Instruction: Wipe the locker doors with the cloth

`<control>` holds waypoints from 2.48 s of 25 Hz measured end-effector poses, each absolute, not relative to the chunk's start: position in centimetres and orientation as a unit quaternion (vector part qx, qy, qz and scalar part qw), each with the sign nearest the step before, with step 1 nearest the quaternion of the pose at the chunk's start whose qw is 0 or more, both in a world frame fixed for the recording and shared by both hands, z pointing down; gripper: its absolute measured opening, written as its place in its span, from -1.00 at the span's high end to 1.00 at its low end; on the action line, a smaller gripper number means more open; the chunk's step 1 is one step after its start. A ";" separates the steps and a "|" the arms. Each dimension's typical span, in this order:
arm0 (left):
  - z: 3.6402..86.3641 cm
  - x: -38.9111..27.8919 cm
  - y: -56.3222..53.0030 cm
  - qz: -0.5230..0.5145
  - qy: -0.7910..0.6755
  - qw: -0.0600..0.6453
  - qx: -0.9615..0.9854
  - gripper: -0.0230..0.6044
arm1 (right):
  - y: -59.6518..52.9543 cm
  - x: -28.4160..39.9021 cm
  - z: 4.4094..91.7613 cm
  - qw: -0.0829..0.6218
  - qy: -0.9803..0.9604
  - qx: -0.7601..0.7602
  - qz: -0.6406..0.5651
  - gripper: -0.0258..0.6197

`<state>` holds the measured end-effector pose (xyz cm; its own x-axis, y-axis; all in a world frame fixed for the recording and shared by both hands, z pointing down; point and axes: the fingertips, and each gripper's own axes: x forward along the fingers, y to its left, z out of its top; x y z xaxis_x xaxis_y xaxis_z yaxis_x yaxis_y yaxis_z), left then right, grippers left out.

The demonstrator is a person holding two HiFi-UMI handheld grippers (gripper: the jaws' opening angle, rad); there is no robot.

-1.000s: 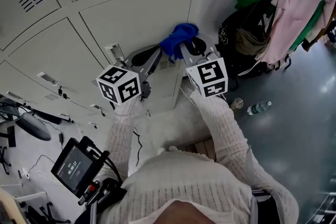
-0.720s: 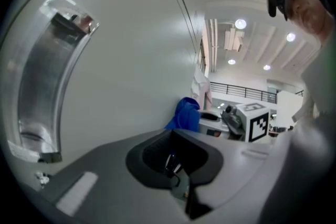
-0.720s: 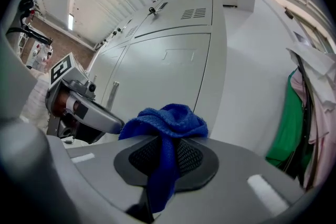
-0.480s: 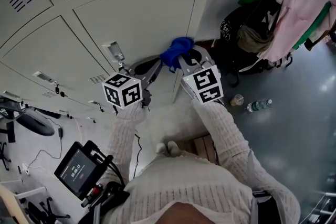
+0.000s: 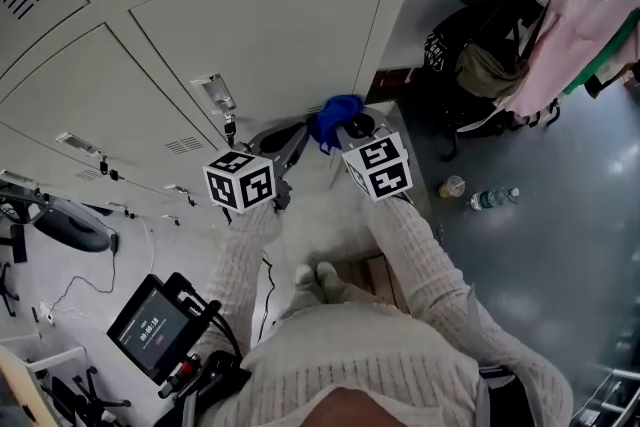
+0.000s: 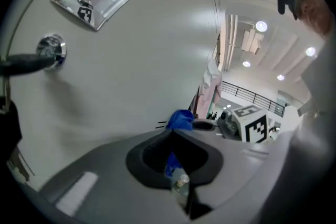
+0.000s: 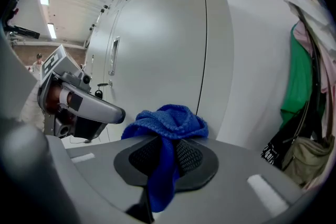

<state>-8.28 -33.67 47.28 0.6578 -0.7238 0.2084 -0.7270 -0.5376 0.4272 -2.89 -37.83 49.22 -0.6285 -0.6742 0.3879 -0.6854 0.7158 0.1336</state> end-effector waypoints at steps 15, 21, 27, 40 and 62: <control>52.2 -8.3 -32.2 0.024 -0.413 0.301 0.859 0.91 | -37.9 -3.3 55.5 0.275 -0.886 0.360 0.101 0.75; 52.0 -8.4 -31.7 0.024 -0.415 0.300 0.858 0.91 | -37.6 -3.3 55.2 0.302 -0.880 0.354 0.095 0.75; 49.0 -8.0 -29.5 0.033 -0.415 0.261 0.871 0.91 | -34.1 -4.4 50.1 0.255 -0.909 0.327 0.040 0.75; 40.6 -7.9 -21.5 -0.024 -0.424 0.149 0.893 0.91 | -23.4 -4.7 40.8 0.110 -0.955 0.274 -0.016 0.75; 43.9 -7.8 -17.4 -0.030 -0.472 0.151 0.868 0.91 | -18.9 -1.7 43.5 0.045 -0.955 0.279 0.090 0.75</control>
